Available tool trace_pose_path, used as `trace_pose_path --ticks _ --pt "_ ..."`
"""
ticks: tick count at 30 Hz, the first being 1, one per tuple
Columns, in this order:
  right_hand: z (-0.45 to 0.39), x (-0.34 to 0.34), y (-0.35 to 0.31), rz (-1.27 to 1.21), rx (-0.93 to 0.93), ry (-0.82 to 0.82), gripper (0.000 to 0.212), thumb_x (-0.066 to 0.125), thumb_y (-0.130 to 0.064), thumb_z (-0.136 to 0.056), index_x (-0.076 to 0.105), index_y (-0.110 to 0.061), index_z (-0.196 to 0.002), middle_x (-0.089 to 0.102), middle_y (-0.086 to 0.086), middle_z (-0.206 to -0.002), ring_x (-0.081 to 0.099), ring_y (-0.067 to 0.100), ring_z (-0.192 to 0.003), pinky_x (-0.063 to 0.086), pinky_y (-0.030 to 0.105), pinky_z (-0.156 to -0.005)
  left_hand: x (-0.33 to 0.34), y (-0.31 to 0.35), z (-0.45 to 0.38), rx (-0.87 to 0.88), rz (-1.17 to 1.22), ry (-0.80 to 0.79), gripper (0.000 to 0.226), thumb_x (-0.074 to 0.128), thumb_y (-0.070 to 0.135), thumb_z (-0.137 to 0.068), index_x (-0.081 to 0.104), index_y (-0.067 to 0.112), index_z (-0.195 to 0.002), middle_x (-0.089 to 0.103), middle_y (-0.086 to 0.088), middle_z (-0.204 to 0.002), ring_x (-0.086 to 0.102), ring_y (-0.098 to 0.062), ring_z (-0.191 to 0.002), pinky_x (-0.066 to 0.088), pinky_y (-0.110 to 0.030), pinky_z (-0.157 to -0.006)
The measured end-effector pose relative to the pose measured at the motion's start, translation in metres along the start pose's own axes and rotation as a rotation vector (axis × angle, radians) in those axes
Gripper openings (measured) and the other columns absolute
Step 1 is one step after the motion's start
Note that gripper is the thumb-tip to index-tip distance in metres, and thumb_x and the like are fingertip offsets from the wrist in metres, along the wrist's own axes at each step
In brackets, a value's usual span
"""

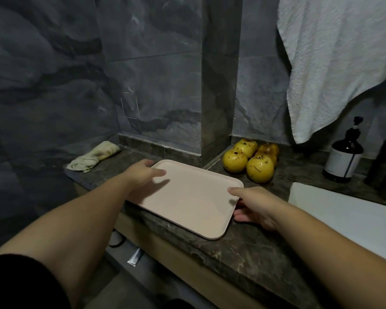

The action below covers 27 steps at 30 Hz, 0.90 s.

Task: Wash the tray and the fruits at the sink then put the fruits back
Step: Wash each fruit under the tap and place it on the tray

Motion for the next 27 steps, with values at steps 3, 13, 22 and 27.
trace_pose_path --ticks 3,13,22,27 --pt "-0.004 0.007 0.000 -0.001 0.005 -0.014 0.042 0.071 -0.034 -0.094 0.060 -0.006 -0.124 0.066 0.016 -0.104 0.068 0.025 -0.071 0.057 0.027 -0.052 0.003 -0.009 -0.006 -0.014 -0.006 -0.046 0.091 0.078 0.060 -0.080 0.043 0.025 -0.155 0.049 -0.006 -0.155 0.053 -0.026 -0.125 0.041 -0.039 -0.097" --pt "-0.007 0.011 -0.009 0.120 -0.037 -0.042 0.048 0.070 -0.035 -0.095 0.058 -0.001 -0.127 0.066 0.018 -0.105 0.069 0.022 -0.065 0.058 0.029 -0.054 0.007 -0.012 -0.014 0.019 -0.047 -0.042 0.087 0.078 0.064 -0.079 0.046 0.028 -0.152 0.054 -0.004 -0.150 0.056 -0.023 -0.115 0.046 -0.039 -0.093" --pt "0.013 -0.048 -0.057 0.633 -0.476 0.150 0.070 0.076 -0.043 -0.088 0.048 -0.028 -0.150 0.066 -0.006 -0.101 0.067 0.012 -0.086 0.056 0.029 -0.077 0.072 0.102 0.033 0.350 -0.009 -0.110 0.076 0.084 0.045 -0.084 0.051 0.029 -0.151 0.057 0.002 -0.147 0.056 -0.015 -0.126 0.046 -0.033 -0.103" --pt "0.003 -0.105 -0.058 0.991 -0.493 0.198 0.072 0.075 -0.048 -0.086 0.044 -0.041 -0.151 0.058 0.002 -0.141 0.058 0.018 -0.123 0.041 0.021 -0.092 0.138 0.159 0.054 0.521 -0.034 -0.213 0.077 0.089 0.033 -0.081 0.053 0.027 -0.149 0.059 0.004 -0.142 0.054 -0.006 -0.127 0.041 -0.024 -0.107"
Point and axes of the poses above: each hand's wrist, its own z-axis away from the middle knuckle, its own x-axis out of the palm, y = z × x, the point moved 5 cm from there along -z, towards the middle knuckle
